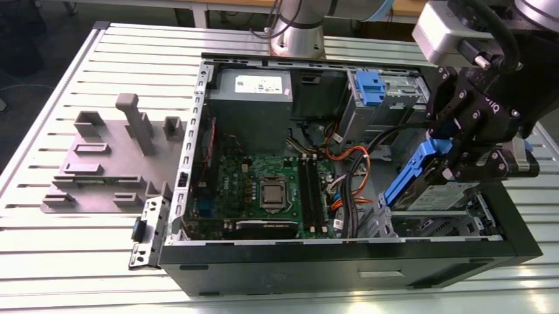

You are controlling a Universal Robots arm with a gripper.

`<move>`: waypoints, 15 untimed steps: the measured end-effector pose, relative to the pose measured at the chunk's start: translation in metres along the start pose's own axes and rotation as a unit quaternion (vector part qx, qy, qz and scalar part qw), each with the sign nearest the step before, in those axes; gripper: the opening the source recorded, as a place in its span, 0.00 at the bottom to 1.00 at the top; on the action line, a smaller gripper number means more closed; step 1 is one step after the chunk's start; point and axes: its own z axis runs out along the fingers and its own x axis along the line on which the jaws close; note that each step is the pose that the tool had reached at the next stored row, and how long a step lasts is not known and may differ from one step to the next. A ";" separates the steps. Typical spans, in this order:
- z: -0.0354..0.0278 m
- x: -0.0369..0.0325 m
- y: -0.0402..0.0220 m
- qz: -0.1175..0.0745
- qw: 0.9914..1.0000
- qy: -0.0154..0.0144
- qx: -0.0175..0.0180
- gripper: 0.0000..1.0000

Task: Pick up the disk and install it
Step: 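Insert the disk into the insertion slot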

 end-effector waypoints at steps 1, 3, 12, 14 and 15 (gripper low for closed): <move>0.0009 0.0000 0.0000 0.000 1.000 0.000 0.000 0.36; 0.0027 0.0000 0.0000 0.000 1.000 0.000 0.000 0.36; 0.0104 -0.0002 0.0001 0.000 1.000 0.000 0.000 0.36; 0.0123 -0.0002 0.0001 0.000 1.000 0.000 0.000 0.36; 0.0132 -0.0002 0.0001 0.000 1.000 0.000 0.000 0.36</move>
